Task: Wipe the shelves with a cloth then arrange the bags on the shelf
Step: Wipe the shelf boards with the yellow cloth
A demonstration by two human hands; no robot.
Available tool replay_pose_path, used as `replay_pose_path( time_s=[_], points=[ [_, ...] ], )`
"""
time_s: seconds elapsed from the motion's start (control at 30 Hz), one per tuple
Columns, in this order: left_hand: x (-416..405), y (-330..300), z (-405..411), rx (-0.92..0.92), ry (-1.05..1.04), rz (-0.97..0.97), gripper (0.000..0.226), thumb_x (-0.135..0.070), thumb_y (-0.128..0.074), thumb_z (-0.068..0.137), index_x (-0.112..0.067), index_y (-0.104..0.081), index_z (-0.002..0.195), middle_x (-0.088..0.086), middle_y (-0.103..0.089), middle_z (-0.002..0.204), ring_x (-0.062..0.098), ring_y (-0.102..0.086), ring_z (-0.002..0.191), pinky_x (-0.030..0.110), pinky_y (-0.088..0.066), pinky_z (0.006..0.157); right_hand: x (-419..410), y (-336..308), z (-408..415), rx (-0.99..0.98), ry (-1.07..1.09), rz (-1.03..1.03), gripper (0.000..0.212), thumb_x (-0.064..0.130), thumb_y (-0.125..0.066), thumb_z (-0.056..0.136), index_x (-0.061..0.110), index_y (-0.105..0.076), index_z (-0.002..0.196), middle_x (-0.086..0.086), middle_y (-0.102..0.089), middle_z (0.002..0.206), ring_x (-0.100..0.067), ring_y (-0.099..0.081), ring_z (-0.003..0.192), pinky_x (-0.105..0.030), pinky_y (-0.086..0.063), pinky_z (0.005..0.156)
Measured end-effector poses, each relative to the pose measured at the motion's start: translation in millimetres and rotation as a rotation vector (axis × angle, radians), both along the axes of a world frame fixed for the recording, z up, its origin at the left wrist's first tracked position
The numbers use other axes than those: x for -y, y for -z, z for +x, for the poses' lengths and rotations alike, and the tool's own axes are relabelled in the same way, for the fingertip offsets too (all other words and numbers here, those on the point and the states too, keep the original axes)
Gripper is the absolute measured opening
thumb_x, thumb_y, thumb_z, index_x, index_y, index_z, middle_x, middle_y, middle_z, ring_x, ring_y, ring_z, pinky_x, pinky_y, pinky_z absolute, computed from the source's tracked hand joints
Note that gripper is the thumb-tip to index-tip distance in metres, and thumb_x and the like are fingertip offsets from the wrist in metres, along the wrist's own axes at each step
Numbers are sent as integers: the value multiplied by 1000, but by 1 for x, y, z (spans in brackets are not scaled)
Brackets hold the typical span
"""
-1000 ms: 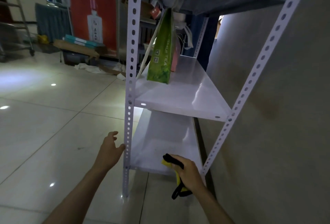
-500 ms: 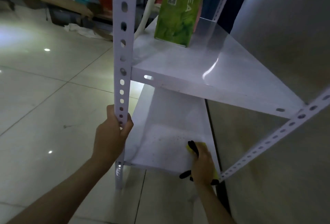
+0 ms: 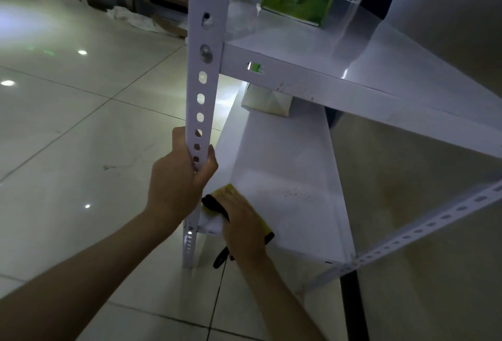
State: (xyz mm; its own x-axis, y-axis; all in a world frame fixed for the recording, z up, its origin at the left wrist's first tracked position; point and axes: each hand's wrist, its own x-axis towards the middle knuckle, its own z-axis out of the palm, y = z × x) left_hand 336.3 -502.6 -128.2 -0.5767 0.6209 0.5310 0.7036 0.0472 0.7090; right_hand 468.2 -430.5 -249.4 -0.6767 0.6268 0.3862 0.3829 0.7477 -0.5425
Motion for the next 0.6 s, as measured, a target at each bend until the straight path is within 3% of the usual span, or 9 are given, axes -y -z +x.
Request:
replay_pose_path(
  time_s=[0.07,0.1,0.17,0.3,0.4,0.47,0.53,0.6],
  points=[
    [-1,0,0,-1,4,-10,37,-49,-51,90,-20,-34,105,-15,-48,71,16,-56,49,25,-49,48,-16,8,18,60,22,16,34,12,-44,104,20,-68,127,4,-66,130,-14,-58,127,-35,-43,113],
    [-1,0,-1,2,6,-15,35,-47,-51,90,-21,-33,105,-12,-50,71,15,-56,50,24,-49,49,-24,8,27,66,54,3,46,1,-48,98,24,-66,133,7,-63,139,-10,-52,136,-33,-34,121],
    [-1,1,-3,13,15,-36,39,-47,-51,88,-16,-36,108,-4,-57,77,22,-61,53,27,-52,53,-39,4,44,49,109,-40,64,-11,-51,89,31,-65,135,16,-58,142,2,-45,139,-25,-26,123],
    [-3,3,-6,16,27,-29,60,-50,-51,86,-2,-43,121,3,-60,92,26,-65,62,30,-57,62,-86,-8,94,37,300,-70,49,4,-56,100,41,-64,131,26,-58,133,-1,-56,117,-22,-48,102],
    [-6,5,-5,22,23,13,60,-47,-53,87,1,-44,122,3,-60,91,28,-67,63,26,-53,60,-120,-5,135,48,486,-108,37,21,-52,104,41,-59,133,12,-63,127,-20,-66,105,-39,-58,85],
    [-7,5,-5,28,17,36,61,-49,-54,87,1,-44,121,3,-60,91,29,-68,62,25,-53,59,-136,0,139,30,638,-127,30,23,-50,104,32,-61,131,-1,-67,119,-30,-68,97,-43,-58,74],
    [-7,5,-4,24,14,65,64,-55,-51,87,-1,-44,119,3,-61,88,27,-68,60,24,-54,56,-141,3,120,31,705,-97,28,14,-50,103,25,-66,124,-6,-68,114,-33,-69,94,-35,-50,68],
    [-7,4,-3,25,17,84,64,-58,-46,85,-3,-44,117,3,-61,87,26,-67,58,23,-53,54,-133,1,86,11,653,-117,30,15,-50,103,33,-67,121,0,-68,115,-26,-68,94,-29,-48,70]
  ],
)
